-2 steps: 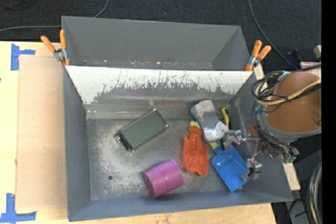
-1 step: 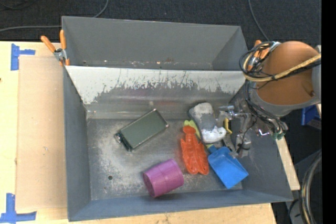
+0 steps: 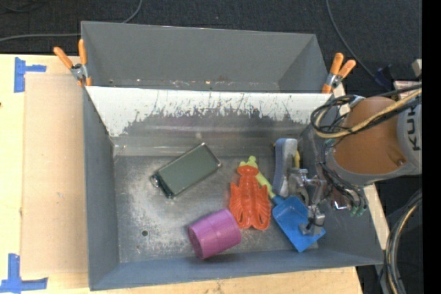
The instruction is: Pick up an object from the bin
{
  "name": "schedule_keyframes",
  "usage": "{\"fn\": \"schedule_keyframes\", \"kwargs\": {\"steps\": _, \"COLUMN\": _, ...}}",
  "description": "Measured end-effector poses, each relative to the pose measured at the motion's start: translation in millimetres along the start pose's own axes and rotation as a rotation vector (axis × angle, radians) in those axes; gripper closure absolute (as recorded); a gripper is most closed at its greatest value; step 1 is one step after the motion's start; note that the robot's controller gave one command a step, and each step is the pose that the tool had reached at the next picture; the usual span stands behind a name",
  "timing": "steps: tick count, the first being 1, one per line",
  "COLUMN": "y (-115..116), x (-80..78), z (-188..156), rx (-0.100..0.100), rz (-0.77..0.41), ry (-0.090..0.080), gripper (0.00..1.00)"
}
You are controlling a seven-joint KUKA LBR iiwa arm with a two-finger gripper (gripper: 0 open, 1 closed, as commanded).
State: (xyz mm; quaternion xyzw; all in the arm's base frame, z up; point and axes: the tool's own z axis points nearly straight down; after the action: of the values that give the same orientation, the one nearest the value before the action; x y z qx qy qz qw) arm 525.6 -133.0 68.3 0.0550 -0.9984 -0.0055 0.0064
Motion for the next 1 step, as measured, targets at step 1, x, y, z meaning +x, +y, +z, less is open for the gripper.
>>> {"fn": "schedule_keyframes", "kwargs": {"steps": 1, "y": 19.1, "x": -10.3, "z": -3.8, "rx": 0.008, "rz": -0.130, "ry": -0.027, "gripper": 0.00}}
